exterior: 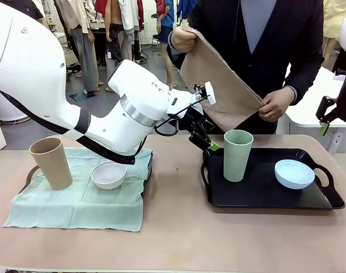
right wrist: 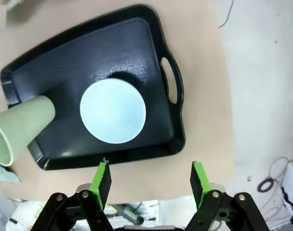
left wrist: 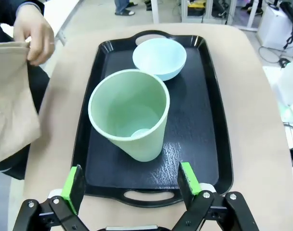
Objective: Set up a tray with a mat and arrange the tableware.
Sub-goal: Pick up the Picnic Bowl and Reusable plastic cup from the Handle tray in front of the human's position and hold them in the air, then place the Picnic Bowl and Reusable plastic cup back onto the Handle tray in front of the human's position.
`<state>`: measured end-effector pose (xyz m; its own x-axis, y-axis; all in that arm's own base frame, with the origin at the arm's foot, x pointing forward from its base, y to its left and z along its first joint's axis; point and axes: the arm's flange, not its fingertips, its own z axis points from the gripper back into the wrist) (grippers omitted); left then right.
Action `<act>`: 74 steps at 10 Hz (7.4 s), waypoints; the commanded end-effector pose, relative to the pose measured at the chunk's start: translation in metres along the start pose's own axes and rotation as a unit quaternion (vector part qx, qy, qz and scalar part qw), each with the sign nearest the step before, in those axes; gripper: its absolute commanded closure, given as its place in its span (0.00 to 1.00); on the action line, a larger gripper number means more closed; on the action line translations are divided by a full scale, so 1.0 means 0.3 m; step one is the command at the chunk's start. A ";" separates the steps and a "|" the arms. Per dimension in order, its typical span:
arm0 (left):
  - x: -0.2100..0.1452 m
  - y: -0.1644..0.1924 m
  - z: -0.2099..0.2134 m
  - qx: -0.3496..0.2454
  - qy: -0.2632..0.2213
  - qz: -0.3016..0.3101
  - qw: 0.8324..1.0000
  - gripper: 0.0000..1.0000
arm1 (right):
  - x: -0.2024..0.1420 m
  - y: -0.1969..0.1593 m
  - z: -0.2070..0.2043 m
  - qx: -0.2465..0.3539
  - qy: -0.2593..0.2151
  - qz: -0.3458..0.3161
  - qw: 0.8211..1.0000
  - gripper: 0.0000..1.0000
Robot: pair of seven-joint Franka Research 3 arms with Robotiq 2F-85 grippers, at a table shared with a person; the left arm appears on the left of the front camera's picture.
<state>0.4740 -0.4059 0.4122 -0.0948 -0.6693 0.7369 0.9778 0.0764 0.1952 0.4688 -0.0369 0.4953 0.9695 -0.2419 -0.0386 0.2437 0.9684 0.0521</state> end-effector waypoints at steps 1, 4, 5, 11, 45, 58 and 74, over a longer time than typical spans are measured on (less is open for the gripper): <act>-0.047 0.052 -0.014 -0.008 -0.006 0.040 0.999 0.00 | 0.062 -0.004 -0.096 0.015 0.000 0.018 1.000 0.15; -0.150 0.113 -0.092 -0.022 -0.038 0.066 0.997 0.00 | 0.126 0.017 -0.215 0.023 0.008 0.027 0.999 0.15; -0.177 0.121 -0.134 -0.054 -0.052 0.083 0.994 0.00 | 0.132 0.027 -0.236 0.025 0.009 0.029 0.999 0.15; -0.212 0.098 -0.219 -0.107 -0.032 0.095 0.989 0.00 | 0.149 0.032 -0.300 -0.022 0.017 0.012 1.000 0.15; 0.123 -0.041 -0.193 -0.081 -0.122 -0.007 0.989 0.75 | -0.075 0.066 -0.127 0.038 -0.093 0.118 0.988 1.00; 0.396 -0.100 -0.035 -0.039 -0.126 -0.053 0.990 0.75 | -0.173 0.037 0.166 0.024 -0.146 0.115 0.982 1.00; 0.396 -0.100 -0.035 -0.039 -0.126 -0.053 0.990 0.75 | -0.173 0.037 0.166 0.024 -0.146 0.115 0.982 1.00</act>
<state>0.4328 -0.4953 0.4826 -0.2272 -0.4791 0.8479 0.9704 -0.0380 0.2385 0.4219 -0.0168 0.5485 0.9644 -0.0271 0.2629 0.0098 0.9977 0.0669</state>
